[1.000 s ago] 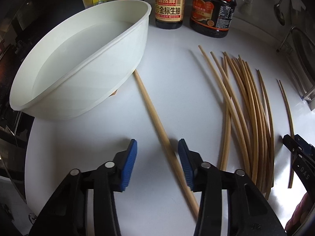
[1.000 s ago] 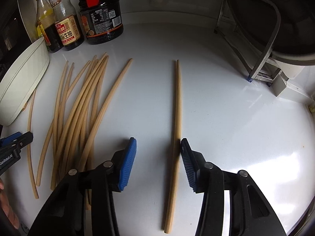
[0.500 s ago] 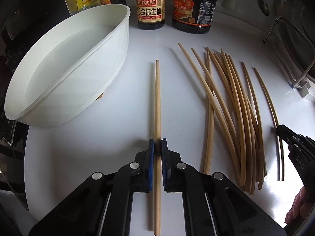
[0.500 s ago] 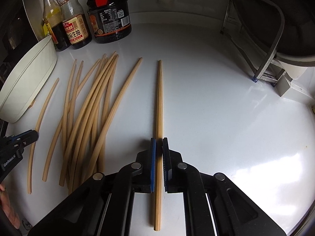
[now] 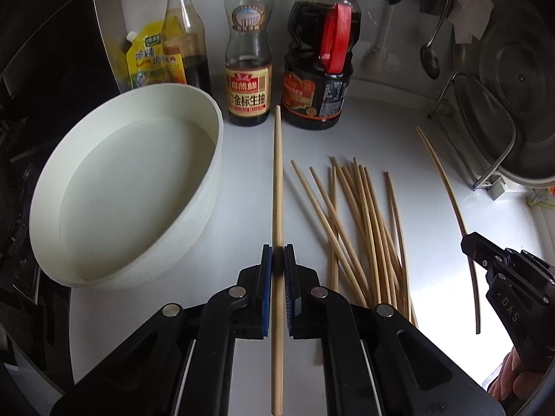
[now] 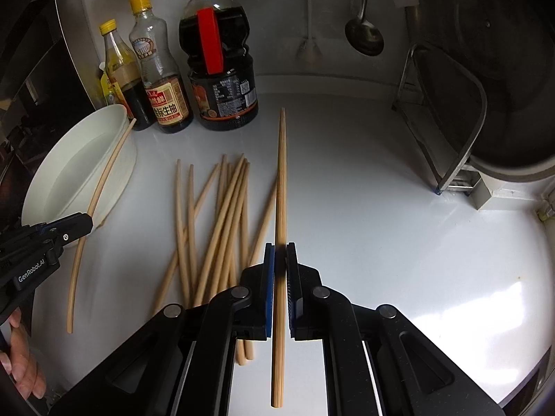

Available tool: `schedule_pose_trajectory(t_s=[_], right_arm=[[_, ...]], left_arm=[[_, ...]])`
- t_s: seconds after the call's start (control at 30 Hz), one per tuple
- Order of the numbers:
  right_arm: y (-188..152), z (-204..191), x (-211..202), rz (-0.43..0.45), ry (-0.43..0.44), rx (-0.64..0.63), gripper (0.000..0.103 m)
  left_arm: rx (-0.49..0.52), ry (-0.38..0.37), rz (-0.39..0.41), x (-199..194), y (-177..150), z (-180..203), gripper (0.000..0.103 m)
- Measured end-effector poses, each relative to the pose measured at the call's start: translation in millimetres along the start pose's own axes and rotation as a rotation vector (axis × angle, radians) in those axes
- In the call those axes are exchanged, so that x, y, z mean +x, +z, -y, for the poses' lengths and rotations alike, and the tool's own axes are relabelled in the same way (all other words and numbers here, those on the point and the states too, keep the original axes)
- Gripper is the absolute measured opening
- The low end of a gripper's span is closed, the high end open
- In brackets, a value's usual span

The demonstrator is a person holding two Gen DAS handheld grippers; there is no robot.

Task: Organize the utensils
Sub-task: 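Lift and carry the held chopsticks with both tools over the white water basin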

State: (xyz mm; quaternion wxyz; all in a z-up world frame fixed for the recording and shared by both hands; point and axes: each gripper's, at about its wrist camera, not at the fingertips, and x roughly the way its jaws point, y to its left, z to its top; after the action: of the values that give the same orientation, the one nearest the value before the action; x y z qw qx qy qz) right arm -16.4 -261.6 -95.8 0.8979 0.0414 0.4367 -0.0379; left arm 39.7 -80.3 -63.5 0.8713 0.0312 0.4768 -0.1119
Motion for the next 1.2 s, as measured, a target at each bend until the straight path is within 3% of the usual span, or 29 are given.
schedule_pose_trajectory(t_s=[0.3,0.43,0.5,0.73,1.2], right_arm=[[51,-102,-23,0.095,0.105,-0.094,0.006],[77,-148,-9,0.061,0.214,-0.080,0.006],[87,-171,3,0.038,0.265,-0.073,0.006],[110,-245,41,-0.015,0.312,-0.139,0.006],[117,-282,124,-0.207,0.267,-0.147,0.006]], left_arm=[[-0.022,0.045,0.104,-44,32,-74,0.007],[-0.053,0.079,0.122,-48,43,-118,0.007],[-0.065,0.082,0.111,-42,49,-140,0.007],[-0.074,0.096,0.023,-2,64,-196,0.007],[-0.078,0.059,-0.124,71,70,-224,0.008]])
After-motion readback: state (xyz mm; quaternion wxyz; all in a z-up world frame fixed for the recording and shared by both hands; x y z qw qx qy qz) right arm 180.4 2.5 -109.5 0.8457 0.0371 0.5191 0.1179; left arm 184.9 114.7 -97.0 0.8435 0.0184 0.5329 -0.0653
